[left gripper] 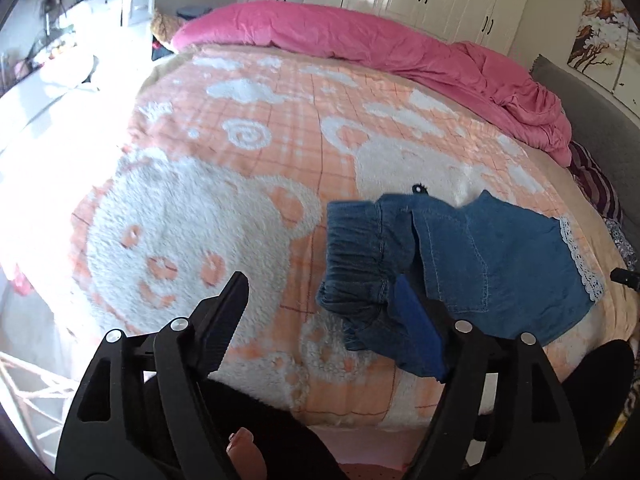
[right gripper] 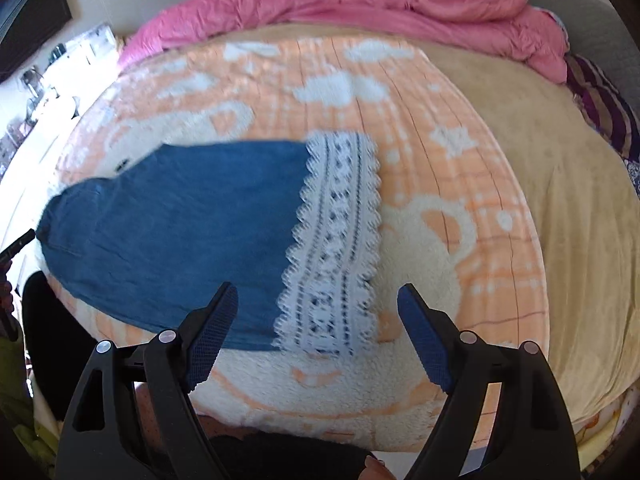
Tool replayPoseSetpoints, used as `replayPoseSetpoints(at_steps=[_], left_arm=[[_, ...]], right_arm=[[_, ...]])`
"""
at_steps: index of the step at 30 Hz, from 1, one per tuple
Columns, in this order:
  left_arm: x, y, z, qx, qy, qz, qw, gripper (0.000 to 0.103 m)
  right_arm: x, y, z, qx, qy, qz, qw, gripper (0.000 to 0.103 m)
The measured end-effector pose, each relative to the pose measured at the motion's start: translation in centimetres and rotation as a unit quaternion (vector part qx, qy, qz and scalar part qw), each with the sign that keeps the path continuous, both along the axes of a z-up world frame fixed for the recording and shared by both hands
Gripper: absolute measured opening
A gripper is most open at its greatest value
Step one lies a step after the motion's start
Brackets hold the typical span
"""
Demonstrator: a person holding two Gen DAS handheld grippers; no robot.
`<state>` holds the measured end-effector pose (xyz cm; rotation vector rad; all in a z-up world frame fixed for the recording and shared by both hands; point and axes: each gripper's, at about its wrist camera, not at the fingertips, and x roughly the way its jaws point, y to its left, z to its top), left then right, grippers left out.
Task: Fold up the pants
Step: 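Press the folded denim flat with the left gripper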
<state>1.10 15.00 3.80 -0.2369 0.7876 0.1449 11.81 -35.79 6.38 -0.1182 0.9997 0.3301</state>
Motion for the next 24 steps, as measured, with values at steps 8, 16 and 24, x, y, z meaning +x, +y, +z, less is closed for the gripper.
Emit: replayPoseSetpoints(at_steps=[8,16,24], left_arm=[[3.5,-7.3,4.0,0.016,-0.047,-0.094,0.9944,0.086],[11.2,-16.3,-0.6,-0.008,0.013,-0.191,0.9815,0.092],[13.7,-15.7,-7.3,0.015,0.081,-0.162,0.9834,0.092]], right_arm=[[2.3,6.9,0.2,0.107,-0.010,0.018,0.994,0.084],[4.0,10.4,-2.5,0.082,-0.006,0.016,0.996,0.085],[5.0,8.0,-6.7,0.009,0.030,-0.064,0.997,0.086]])
